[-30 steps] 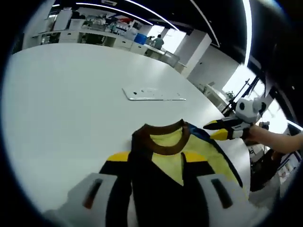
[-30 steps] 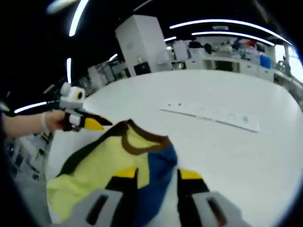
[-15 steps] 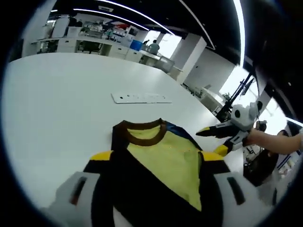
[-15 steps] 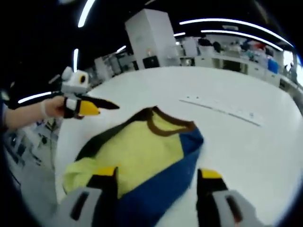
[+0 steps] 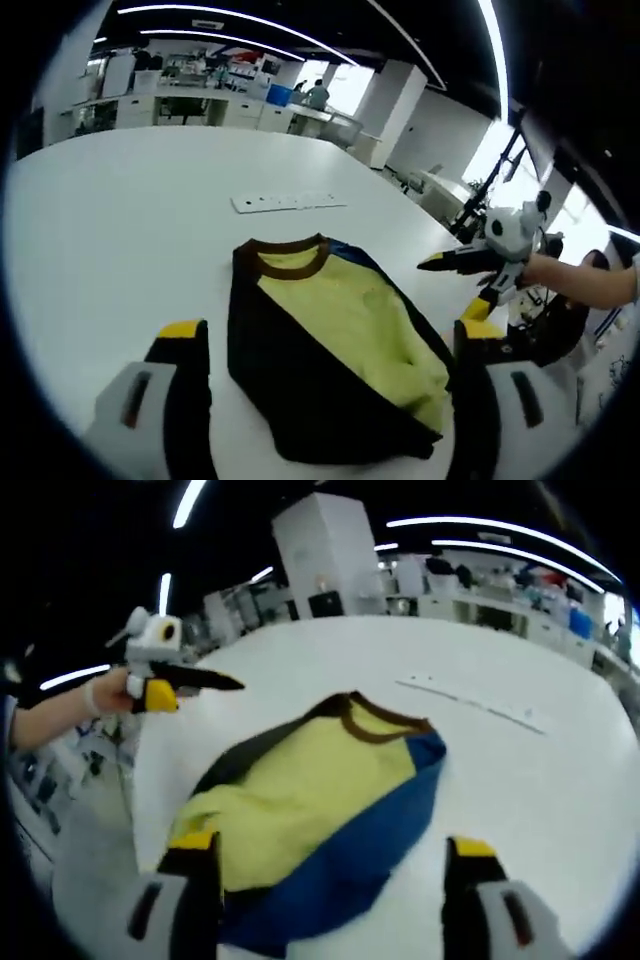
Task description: Fold the garment on the visible template until the final outline fits inside the template.
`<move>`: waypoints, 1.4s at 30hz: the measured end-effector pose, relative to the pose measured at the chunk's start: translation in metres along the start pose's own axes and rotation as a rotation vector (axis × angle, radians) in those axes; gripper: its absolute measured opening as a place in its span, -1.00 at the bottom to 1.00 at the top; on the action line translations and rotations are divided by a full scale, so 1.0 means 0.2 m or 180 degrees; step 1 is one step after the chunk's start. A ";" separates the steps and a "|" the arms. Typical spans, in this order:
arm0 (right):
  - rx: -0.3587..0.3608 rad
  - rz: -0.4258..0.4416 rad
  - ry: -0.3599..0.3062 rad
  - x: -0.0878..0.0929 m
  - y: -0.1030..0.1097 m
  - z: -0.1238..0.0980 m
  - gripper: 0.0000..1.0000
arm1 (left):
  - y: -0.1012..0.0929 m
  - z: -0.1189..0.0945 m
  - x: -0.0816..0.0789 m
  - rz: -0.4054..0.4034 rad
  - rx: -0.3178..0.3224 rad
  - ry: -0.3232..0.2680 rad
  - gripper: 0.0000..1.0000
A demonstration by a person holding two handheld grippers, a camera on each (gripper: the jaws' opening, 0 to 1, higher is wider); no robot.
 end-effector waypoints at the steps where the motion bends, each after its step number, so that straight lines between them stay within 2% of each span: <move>1: 0.0013 0.0012 -0.0004 0.00 0.00 -0.01 0.89 | -0.01 -0.02 0.00 0.0000 -0.0011 -0.0014 0.98; 4: 0.0033 0.0039 -0.0038 0.02 0.03 -0.05 0.98 | -0.03 -0.06 0.02 -0.0021 -0.0010 -0.0054 0.98; 10: 0.0070 0.0047 -0.0129 0.03 0.03 -0.12 0.99 | -0.11 -0.14 0.08 0.0015 -0.0003 -0.0045 0.98; 18: 0.0109 0.0022 -0.0172 0.04 0.07 -0.17 0.99 | -0.13 -0.23 0.11 -0.0054 -0.0039 -0.0150 0.98; 31: 0.0164 0.0003 -0.0215 0.11 0.11 -0.25 0.95 | -0.17 -0.29 0.15 -0.0065 -0.0060 -0.0249 0.95; 42: 0.0100 0.0012 -0.0248 0.19 0.18 -0.27 0.83 | -0.23 -0.33 0.27 -0.0013 -0.0090 -0.0322 0.94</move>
Point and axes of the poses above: the point that each gripper's makers call its tool centre point, and the gripper's own axes: z roughly forward along the fingers, y roughly to its left, x roughly out of its underside, the point moved 4 cm from there along -z, roughly backward along the fingers, and after that the axes turned 2 degrees about y, right-handed, at the moved point
